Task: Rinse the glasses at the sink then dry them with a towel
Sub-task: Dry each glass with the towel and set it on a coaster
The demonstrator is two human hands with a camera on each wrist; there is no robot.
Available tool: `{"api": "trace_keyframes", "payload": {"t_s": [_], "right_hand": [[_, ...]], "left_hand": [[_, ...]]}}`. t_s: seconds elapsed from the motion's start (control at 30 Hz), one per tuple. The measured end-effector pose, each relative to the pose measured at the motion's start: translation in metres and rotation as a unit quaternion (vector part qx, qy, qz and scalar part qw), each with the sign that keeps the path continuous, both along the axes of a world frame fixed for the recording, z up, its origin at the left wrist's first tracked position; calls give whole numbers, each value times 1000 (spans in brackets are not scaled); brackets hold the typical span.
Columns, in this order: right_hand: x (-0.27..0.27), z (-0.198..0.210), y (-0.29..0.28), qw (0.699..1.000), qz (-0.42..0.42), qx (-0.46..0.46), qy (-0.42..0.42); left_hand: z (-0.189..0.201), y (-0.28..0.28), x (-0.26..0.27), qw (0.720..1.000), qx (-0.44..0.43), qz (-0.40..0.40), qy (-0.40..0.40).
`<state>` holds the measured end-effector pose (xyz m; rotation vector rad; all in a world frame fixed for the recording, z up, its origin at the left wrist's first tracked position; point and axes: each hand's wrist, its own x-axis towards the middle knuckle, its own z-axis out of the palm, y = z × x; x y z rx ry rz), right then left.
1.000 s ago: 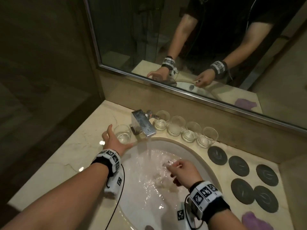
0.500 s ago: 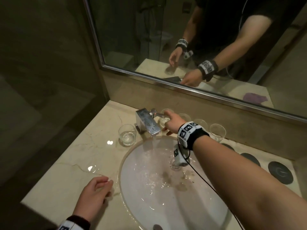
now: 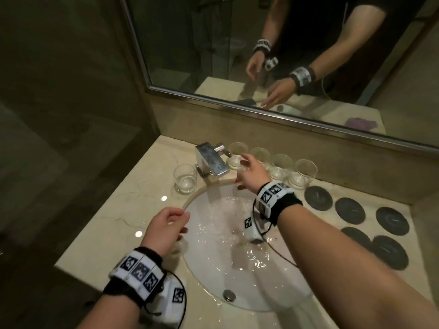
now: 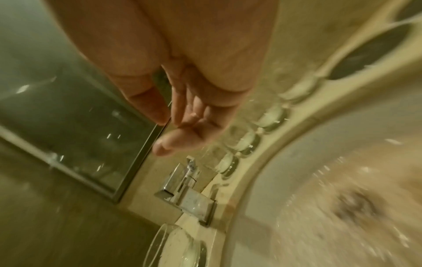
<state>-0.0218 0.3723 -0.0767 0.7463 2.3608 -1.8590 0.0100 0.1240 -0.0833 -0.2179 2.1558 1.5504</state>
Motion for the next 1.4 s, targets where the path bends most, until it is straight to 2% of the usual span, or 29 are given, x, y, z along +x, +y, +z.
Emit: {"api": "trace_keyframes", "payload": {"t_s": [0.07, 0.13, 0.2, 0.37, 0.43, 0.53, 0.63, 0.73, 0.83, 1.0, 1.03, 1.13, 1.23, 1.3, 1.4], "right_hand": [[46, -1, -10, 992, -93, -76, 31], [96, -6, -18, 976, -154, -152, 28], [145, -14, -16, 964, -203, -169, 12], [243, -39, 19, 930, -335, -147, -29], [279, -43, 37, 907, -401, -117, -51], [325, -47, 57, 888, -447, -21, -104], [352, -57, 75, 887, -435, 67, -139], [359, -63, 90, 892, -395, 76, -206], [351, -72, 102, 895, -398, 76, -185], [329, -67, 105, 865, -468, 105, -145], [323, -62, 102, 867, -467, 120, -127], [302, -27, 86, 898, -398, 188, -16], [285, 24, 70, 924, -318, 190, 96], [278, 58, 63, 931, -279, 163, 171], [267, 99, 58, 923, -217, 148, 281]], "left_hand": [[11, 18, -3, 999, 12, -25, 24], [18, 39, -4, 997, 26, -54, 38], [21, 71, 0, 994, 44, -94, 39], [21, 159, 40, 971, 82, -223, 12], [22, 188, 65, 958, 93, -270, 1], [26, 217, 97, 939, 103, -328, -5], [27, 233, 113, 925, 102, -365, -9], [29, 235, 115, 919, 92, -382, 6], [31, 226, 108, 923, 81, -375, 19], [32, 204, 91, 938, 66, -340, 27], [32, 200, 88, 940, 68, -333, 27], [34, 190, 79, 944, 74, -319, 30], [42, 180, 72, 948, 89, -303, 33], [51, 175, 71, 943, 101, -313, 52], [69, 164, 71, 918, 136, -360, 96]]}}
